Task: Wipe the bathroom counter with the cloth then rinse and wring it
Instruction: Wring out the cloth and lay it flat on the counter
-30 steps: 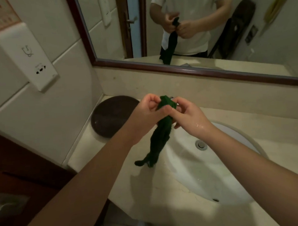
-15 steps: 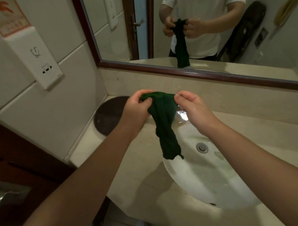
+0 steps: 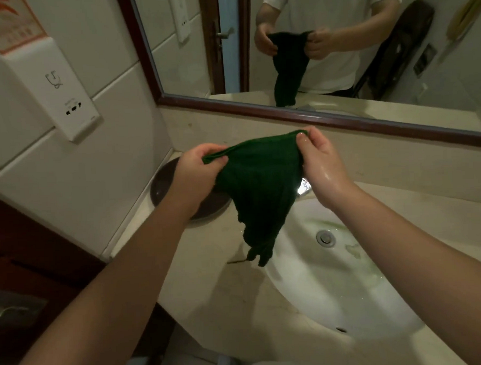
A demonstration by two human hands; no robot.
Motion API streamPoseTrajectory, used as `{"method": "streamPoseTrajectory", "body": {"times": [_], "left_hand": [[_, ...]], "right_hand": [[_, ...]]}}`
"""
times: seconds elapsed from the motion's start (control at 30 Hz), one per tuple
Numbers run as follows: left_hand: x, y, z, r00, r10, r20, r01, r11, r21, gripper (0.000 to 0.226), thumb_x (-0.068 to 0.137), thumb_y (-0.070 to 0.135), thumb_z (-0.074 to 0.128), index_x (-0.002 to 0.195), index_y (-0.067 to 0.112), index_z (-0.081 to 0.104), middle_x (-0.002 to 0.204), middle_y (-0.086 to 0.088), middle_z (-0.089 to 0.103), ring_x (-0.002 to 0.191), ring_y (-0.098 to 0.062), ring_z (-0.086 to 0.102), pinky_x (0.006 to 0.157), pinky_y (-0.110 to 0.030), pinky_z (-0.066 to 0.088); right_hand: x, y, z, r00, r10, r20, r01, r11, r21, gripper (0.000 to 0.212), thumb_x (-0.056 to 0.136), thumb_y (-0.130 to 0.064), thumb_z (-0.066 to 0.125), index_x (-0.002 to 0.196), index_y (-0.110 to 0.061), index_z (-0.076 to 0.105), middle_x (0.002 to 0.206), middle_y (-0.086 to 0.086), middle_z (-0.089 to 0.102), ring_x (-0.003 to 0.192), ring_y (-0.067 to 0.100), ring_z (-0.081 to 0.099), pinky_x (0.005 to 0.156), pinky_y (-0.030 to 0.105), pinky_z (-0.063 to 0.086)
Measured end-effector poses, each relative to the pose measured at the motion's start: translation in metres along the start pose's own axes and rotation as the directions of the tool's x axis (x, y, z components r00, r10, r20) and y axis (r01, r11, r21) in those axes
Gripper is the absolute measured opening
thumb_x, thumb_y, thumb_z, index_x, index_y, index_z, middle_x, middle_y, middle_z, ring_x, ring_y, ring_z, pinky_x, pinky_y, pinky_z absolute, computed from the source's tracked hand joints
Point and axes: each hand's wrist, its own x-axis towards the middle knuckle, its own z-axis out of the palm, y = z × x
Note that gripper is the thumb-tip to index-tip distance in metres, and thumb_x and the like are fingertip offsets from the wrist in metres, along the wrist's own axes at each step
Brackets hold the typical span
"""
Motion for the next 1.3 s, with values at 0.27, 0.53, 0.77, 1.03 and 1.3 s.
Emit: {"method": "streamPoseTrajectory", "body": {"times": [0.27, 0.53, 0.77, 1.03, 1.3], "left_hand": [[0.015, 0.009, -0.03, 0.969, -0.041, -0.243, -0.038, 0.95, -0.31, 0.017, 0.095, 0.007, 0.058, 0.083, 0.018, 0.064, 0.072, 0.008, 0.071, 0.072, -0.01, 0.069, 0.068, -0.028, 0.057], [-0.037, -0.011, -0.047, 0.979, 0.058, -0.197, -0.048, 0.997, 0.056, 0.025, 0.092, 0.005, 0.06, 0.087, 0.029, 0.065, 0.081, 0.009, 0.066, 0.075, -0.005, 0.062, 0.074, -0.017, 0.049], [-0.159, -0.116, -0.054, 0.941, -0.296, 0.166, 0.273, 0.951, 0.147, 0.042, 0.084, -0.003, 0.068, 0.065, 0.035, 0.073, 0.064, 0.012, 0.067, 0.062, 0.006, 0.057, 0.063, -0.01, 0.042], [-0.156, -0.157, -0.031, 0.925, -0.38, -0.014, 0.38, 0.922, 0.071, 0.029, 0.098, 0.001, 0.05, 0.079, 0.021, 0.063, 0.075, 0.007, 0.064, 0.066, 0.012, 0.058, 0.062, -0.007, 0.043], [-0.059, -0.186, -0.007, 0.897, -0.42, -0.137, 0.428, 0.903, 0.035, 0.02, 0.101, 0.023, 0.046, 0.103, 0.011, 0.061, 0.094, 0.0, 0.063, 0.094, -0.018, 0.06, 0.075, -0.025, 0.047]], "right_hand": [[0.021, -0.007, 0.027, 1.0, -0.013, -0.004, 0.013, 0.996, 0.084, 0.024, 0.102, -0.024, 0.042, 0.084, -0.023, 0.057, 0.09, 0.005, 0.065, 0.082, 0.018, 0.064, 0.074, 0.038, 0.056], [-0.009, 0.031, 0.028, 0.997, 0.01, 0.074, -0.011, 1.0, 0.014, 0.024, 0.097, -0.032, 0.048, 0.088, -0.013, 0.059, 0.102, 0.029, 0.06, 0.1, 0.042, 0.061, 0.086, 0.062, 0.051], [-0.099, 0.146, 0.013, 0.844, 0.346, 0.41, -0.204, 0.914, -0.35, 0.02, 0.098, -0.011, 0.05, 0.083, -0.006, 0.061, 0.076, 0.02, 0.059, 0.073, 0.029, 0.06, 0.075, 0.05, 0.051], [-0.1, 0.18, 0.043, 0.895, 0.334, 0.295, -0.223, 0.909, -0.352, 0.028, 0.1, -0.019, 0.046, 0.081, -0.001, 0.055, 0.07, 0.007, 0.054, 0.066, 0.014, 0.051, 0.065, 0.034, 0.042], [-0.02, 0.193, 0.081, 0.942, 0.313, 0.123, -0.237, 0.877, -0.419, 0.028, 0.102, -0.03, 0.041, 0.097, -0.008, 0.057, 0.079, 0.003, 0.058, 0.075, 0.019, 0.056, 0.069, 0.036, 0.049]]}}
